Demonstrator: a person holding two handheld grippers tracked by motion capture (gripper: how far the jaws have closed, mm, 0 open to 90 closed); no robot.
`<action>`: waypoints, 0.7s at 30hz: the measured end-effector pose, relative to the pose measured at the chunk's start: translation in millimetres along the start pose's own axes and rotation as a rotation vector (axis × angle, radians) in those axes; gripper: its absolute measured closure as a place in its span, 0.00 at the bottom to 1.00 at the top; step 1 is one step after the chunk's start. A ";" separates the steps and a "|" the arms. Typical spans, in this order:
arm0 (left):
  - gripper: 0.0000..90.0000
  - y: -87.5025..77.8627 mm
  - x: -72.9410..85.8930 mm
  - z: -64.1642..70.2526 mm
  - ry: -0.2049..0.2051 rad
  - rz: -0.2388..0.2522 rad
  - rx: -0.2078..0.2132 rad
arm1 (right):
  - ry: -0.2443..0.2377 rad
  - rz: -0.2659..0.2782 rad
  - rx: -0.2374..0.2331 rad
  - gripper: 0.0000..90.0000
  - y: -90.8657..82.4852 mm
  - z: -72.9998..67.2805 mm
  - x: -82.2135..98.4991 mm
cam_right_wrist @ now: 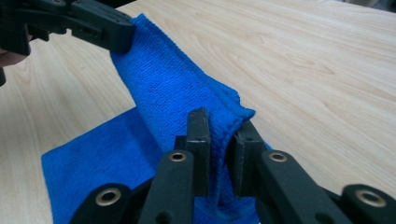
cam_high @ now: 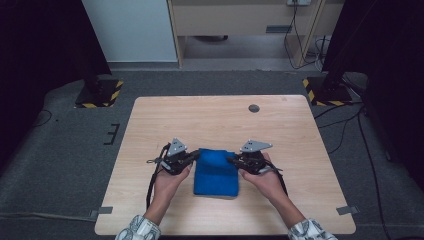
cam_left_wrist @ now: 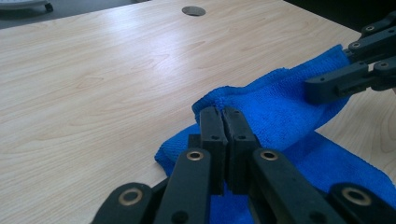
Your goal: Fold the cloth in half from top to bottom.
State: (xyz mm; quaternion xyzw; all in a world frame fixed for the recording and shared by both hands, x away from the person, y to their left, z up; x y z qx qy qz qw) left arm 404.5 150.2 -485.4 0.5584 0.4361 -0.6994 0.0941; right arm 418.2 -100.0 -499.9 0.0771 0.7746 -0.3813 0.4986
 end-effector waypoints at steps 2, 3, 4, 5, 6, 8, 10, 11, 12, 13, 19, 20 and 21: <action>0.97 -0.4 1.5 1.5 0.006 -0.006 0.003 | -0.007 -0.007 0.000 0.87 -0.2 -1.9 3.1; 0.98 -0.8 2.1 2.2 0.006 -0.007 0.004 | -0.012 -0.012 0.002 0.87 -0.4 -2.6 5.1; 0.98 -1.2 2.7 3.1 0.009 -0.008 0.005 | -0.012 -0.015 0.001 0.86 -0.8 -2.7 6.7; 0.98 -1.9 3.2 4.1 0.014 -0.011 0.007 | -0.008 -0.017 -0.001 0.86 -1.0 -2.7 7.9; 0.98 -2.3 3.4 5.0 0.016 -0.011 0.008 | -0.008 -0.019 0.000 0.85 -1.2 -2.4 9.0; 0.97 -3.9 4.1 6.3 0.026 -0.013 0.011 | -0.003 -0.021 -0.001 0.84 -2.1 -1.6 10.5; 0.98 -4.9 5.9 7.8 0.029 -0.016 0.013 | -0.001 -0.022 -0.003 0.84 -3.1 -1.4 11.5; 0.97 -5.0 6.9 8.3 0.031 -0.021 0.016 | 0.000 -0.020 -0.005 0.84 -4.0 -1.7 12.0; 0.97 -4.9 7.7 8.9 0.031 -0.022 0.016 | 0.000 -0.021 -0.007 0.84 -4.7 -2.0 12.4; 0.97 -4.6 8.7 9.9 0.032 -0.025 0.018 | 0.000 -0.022 -0.009 0.83 -5.1 -2.2 12.7; 0.97 -3.3 16.3 12.4 0.035 -0.046 0.023 | 0.001 -0.036 -0.017 0.80 -4.8 -2.5 18.3; 0.97 -3.1 17.7 12.6 0.031 -0.048 0.024 | 0.003 -0.037 -0.018 0.80 -4.6 -2.5 19.1; 0.97 -2.9 18.7 13.1 0.030 -0.051 0.025 | 0.004 -0.040 -0.021 0.80 -4.5 -2.5 20.2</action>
Point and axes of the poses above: each handheld gripper's, and its own axes: y roughly forward along the jaws, x roughly out of its underside, z roughly to its right, the point moved 2 cm from there along y, roughly forward along the jaws, and after that the axes turned 7 degrees about y, right-handed, at the moved point
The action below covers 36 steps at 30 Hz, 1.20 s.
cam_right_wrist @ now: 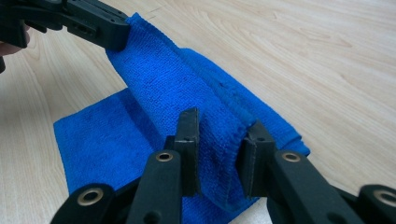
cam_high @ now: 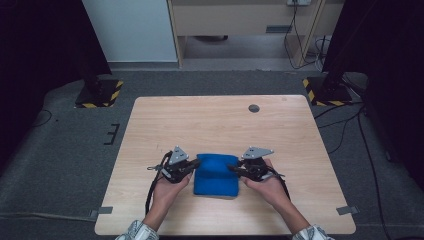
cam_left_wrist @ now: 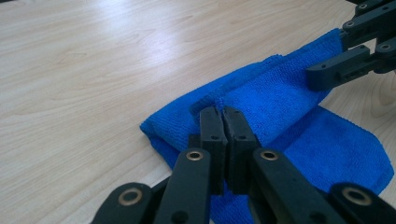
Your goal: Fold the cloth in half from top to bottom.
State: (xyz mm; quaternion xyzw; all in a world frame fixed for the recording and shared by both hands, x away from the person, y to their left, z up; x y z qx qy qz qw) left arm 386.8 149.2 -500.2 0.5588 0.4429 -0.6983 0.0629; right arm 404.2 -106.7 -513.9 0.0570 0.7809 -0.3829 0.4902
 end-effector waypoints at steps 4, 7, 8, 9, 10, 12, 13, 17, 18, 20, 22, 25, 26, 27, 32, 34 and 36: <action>0.97 -0.9 2.9 4.7 -0.001 0.000 0.017 | -0.001 -0.006 -0.006 0.80 0.7 -1.3 3.9; 0.97 -2.4 5.7 6.7 -0.004 -0.004 0.029 | -0.001 -0.008 -0.010 0.78 0.1 -2.9 5.2; 0.97 -2.9 6.6 7.2 -0.004 -0.005 0.031 | 0.001 -0.009 -0.011 0.78 -0.3 -3.2 5.5; 0.97 -3.7 7.6 7.6 -0.001 -0.005 0.031 | 0.002 -0.007 -0.012 0.78 -0.4 -3.6 6.3; 0.96 -4.6 8.6 8.1 0.002 -0.007 0.031 | 0.004 -0.010 -0.015 0.78 -0.7 -4.1 7.3; 0.95 -6.2 11.5 8.3 0.004 -0.013 0.029 | -0.005 -0.019 -0.021 0.81 -1.1 -5.3 9.9; 0.94 -7.1 13.3 8.5 0.002 -0.017 0.028 | -0.009 -0.020 -0.023 0.82 -1.1 -5.9 10.8; 0.83 -11.0 16.8 10.3 -0.001 -0.011 0.019 | -0.020 -0.030 -0.030 0.83 -1.5 -8.5 14.7; 0.76 -12.2 17.5 10.9 -0.011 -0.010 0.018 | -0.021 -0.031 -0.031 0.83 -1.4 -9.2 15.5; 0.65 -15.5 18.8 12.5 -0.008 -0.007 0.024 | -0.030 -0.038 -0.035 0.83 -1.0 -10.3 17.3; 0.58 -19.2 19.0 12.4 -0.015 0.004 0.017 | -0.033 -0.043 -0.036 0.83 -1.1 -11.1 18.4; 0.51 -23.4 16.1 8.0 -0.047 0.043 0.002 | -0.037 -0.049 -0.039 0.83 -1.8 -12.1 20.7; 0.49 -24.2 15.5 6.3 -0.056 0.055 -0.006 | -0.040 -0.052 -0.040 0.82 -2.4 -12.7 21.7; 0.49 -25.4 14.6 3.3 -0.076 0.074 -0.015 | -0.042 -0.055 -0.040 0.82 -2.9 -13.1 22.3; 0.46 -22.2 14.9 -7.4 -0.114 0.098 -0.050 | -0.050 -0.065 -0.043 0.78 -6.1 -16.6 25.1; 0.45 -18.1 17.1 -8.9 -0.114 0.083 -0.058 | -0.044 -0.066 -0.046 0.75 -7.4 -17.4 25.3; 0.44 -15.4 19.6 -8.6 -0.108 0.063 -0.058 | -0.040 -0.064 -0.048 0.71 -9.0 -18.4 25.0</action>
Point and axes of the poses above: each handheld gripper's, and its own axes: y roughly forward along the jaws, x roughly out of its underside, z roughly to its right, the point moved 2 cm from there along y, roughly forward along the jaws, and after that the axes turned 7 degrees about y, right-handed, at the moved point
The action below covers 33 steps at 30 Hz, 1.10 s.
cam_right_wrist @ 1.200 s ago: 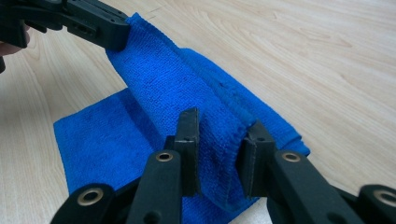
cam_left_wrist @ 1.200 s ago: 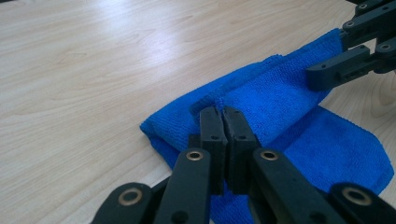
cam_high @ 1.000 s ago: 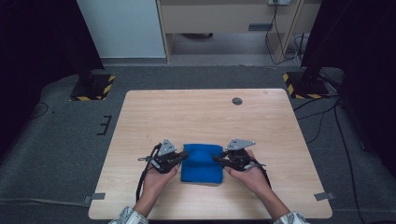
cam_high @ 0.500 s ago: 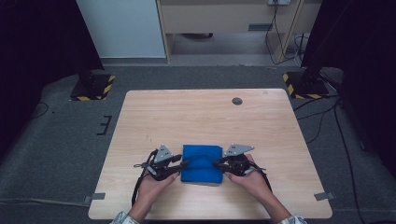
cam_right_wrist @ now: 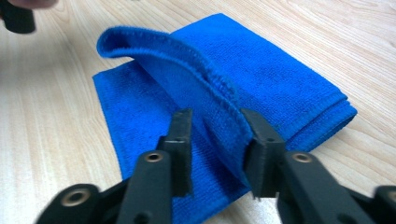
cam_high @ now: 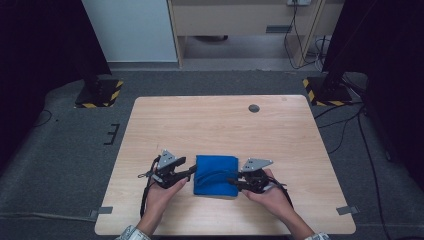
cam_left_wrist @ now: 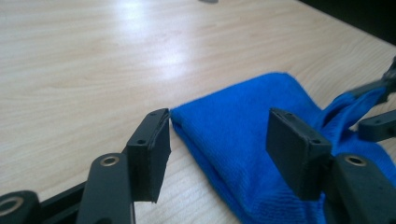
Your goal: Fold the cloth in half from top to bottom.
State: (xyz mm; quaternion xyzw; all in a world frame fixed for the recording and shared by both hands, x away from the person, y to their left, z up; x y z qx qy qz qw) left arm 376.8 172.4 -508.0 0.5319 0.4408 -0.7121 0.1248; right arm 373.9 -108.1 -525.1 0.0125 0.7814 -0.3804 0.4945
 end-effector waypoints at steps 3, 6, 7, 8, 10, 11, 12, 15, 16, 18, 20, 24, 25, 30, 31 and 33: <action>0.43 0.5 2.6 1.1 0.013 -0.012 -0.005 | 0.011 0.008 -0.006 0.59 -4.7 -2.2 -0.9; 0.42 1.1 4.1 1.2 0.029 -0.021 -0.022 | 0.014 0.028 -0.008 0.49 -12.1 -4.5 -1.3; 0.42 0.3 3.9 -0.3 0.032 -0.019 -0.035 | 0.016 0.033 -0.005 0.47 -13.9 -4.7 -1.6; 0.41 -0.1 3.9 -1.5 0.027 -0.015 -0.036 | 0.021 0.049 0.002 0.44 -16.4 -4.3 -2.9; 0.39 -1.1 4.5 -4.1 0.011 -0.011 -0.041 | 0.036 0.075 0.005 0.41 -18.6 -3.3 -5.8; 0.38 -0.9 5.2 -4.5 0.011 -0.013 -0.041 | 0.042 0.090 0.010 0.40 -18.8 -2.5 -7.9; 0.38 -0.7 5.7 -4.4 0.013 -0.017 -0.041 | 0.041 0.100 0.024 0.39 -18.0 -1.1 -10.4; 0.36 0.3 6.1 -3.6 0.019 -0.024 -0.041 | 0.056 0.105 0.052 0.36 -12.2 2.1 -13.4; 0.35 0.3 5.8 -3.5 0.023 -0.024 -0.041 | 0.054 0.102 0.054 0.35 -10.7 2.6 -13.3; 0.33 -0.1 5.5 -3.9 0.033 -0.025 -0.048 | 0.051 0.090 0.068 0.32 -6.1 3.7 -12.4; 0.30 -0.2 5.5 -5.4 0.039 -0.029 -0.053 | 0.048 0.084 0.083 0.28 -3.7 5.0 -11.5; 0.24 0.1 6.1 -8.7 0.039 -0.038 -0.066 | 0.060 0.096 0.103 0.24 -3.4 8.3 -12.9; 0.23 0.3 6.2 -9.3 0.038 -0.042 -0.070 | 0.055 0.102 0.107 0.23 -3.6 9.1 -13.2; 0.16 2.7 7.8 -11.0 0.035 -0.069 -0.077 | 0.062 0.112 0.136 0.17 -3.1 13.4 -14.9; 0.15 3.1 7.7 -10.8 0.031 -0.066 -0.077 | 0.063 0.110 0.138 0.17 -3.0 14.0 -15.0; 0.13 3.3 7.7 -11.2 0.032 -0.070 -0.076 | 0.064 0.116 0.139 0.16 -3.2 14.4 -15.5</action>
Point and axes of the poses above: each handheld gripper's, and its own axes: y roughly forward along the jaws, x roughly out of its underside, z roughly to its right, the point moved 2 cm from there along y, roughly forward along the jaws, and after that the axes turned 7 degrees about y, right-handed, at the moved point
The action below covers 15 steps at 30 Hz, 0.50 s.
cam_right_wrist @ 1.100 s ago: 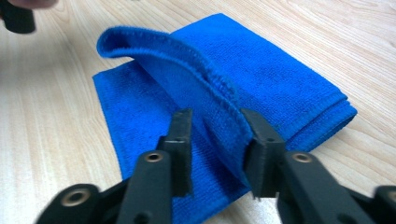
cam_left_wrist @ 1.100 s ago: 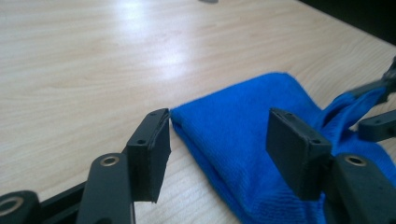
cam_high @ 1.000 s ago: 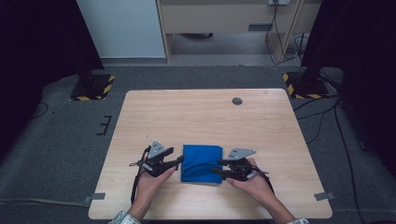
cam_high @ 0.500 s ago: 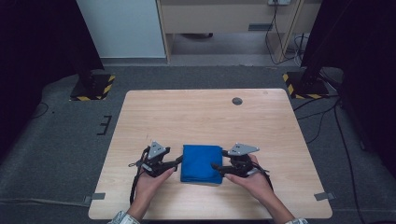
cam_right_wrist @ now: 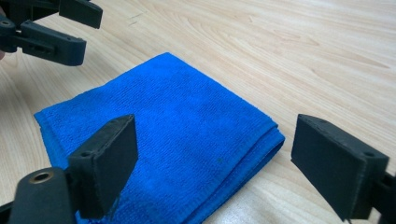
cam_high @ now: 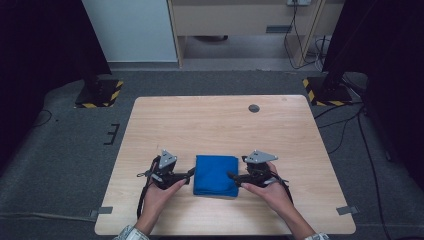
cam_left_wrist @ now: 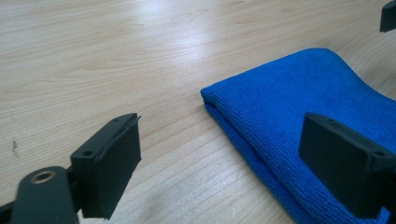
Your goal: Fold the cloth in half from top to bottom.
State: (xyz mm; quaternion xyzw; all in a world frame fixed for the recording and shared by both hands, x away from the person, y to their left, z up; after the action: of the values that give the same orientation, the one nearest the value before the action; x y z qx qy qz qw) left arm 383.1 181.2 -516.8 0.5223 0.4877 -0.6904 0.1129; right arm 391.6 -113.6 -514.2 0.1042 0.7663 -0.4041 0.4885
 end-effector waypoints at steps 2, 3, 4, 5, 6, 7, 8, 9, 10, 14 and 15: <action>0.12 -0.3 0.8 -0.4 0.008 -0.007 0.000 | -0.004 0.003 -0.004 0.14 -1.2 0.8 -1.3; 0.12 -0.6 1.0 -0.5 0.010 -0.009 0.000 | -0.007 0.005 -0.002 0.13 -2.1 1.4 -2.2; 0.11 -0.8 1.2 -0.6 0.008 -0.006 0.000 | -0.012 0.010 0.000 0.12 -2.8 2.0 -2.8; 0.11 -1.3 1.2 -0.9 0.008 -0.005 0.001 | -0.011 0.019 0.000 0.12 -3.9 2.9 -3.7; 0.11 -2.2 1.2 -1.8 0.007 -0.004 0.002 | -0.011 0.022 -0.001 0.12 -5.0 3.9 -4.4; 0.10 -2.8 1.1 -2.4 0.005 0.000 0.001 | -0.005 0.030 0.001 0.12 -6.7 5.3 -5.7; 0.10 -3.9 1.0 -3.7 0.004 0.001 -0.002 | -0.007 0.034 0.003 0.12 -7.6 6.5 -6.4; 0.09 -4.8 1.1 -5.0 0.000 0.005 -0.003 | -0.003 0.039 0.005 0.12 -9.0 8.1 -7.3; 0.09 -5.6 1.2 -6.5 -0.005 0.008 -0.003 | 0.000 0.042 0.007 0.12 -10.5 9.9 -8.1; 0.08 -8.2 2.6 -12.6 -0.020 0.011 -0.010 | 0.018 0.054 0.022 0.12 -15.7 17.5 -9.6; 0.08 -8.7 2.9 -13.9 -0.023 0.013 -0.011 | 0.019 0.056 0.027 0.12 -16.8 19.7 -9.7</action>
State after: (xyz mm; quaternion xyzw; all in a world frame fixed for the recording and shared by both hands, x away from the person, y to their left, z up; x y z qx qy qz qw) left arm 384.5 197.6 -514.1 0.5168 0.4868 -0.6930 0.1257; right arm 400.2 -136.4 -501.4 0.1362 0.7622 -0.3996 0.4908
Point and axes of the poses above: each handheld gripper's, and its own axes: y roughly forward along the jaws, x roughly out of its underside, z roughly to its right, the point moved 2 cm from there along y, roughly forward along the jaws, and after that the axes turned 7 degrees about y, right-handed, at the moved point
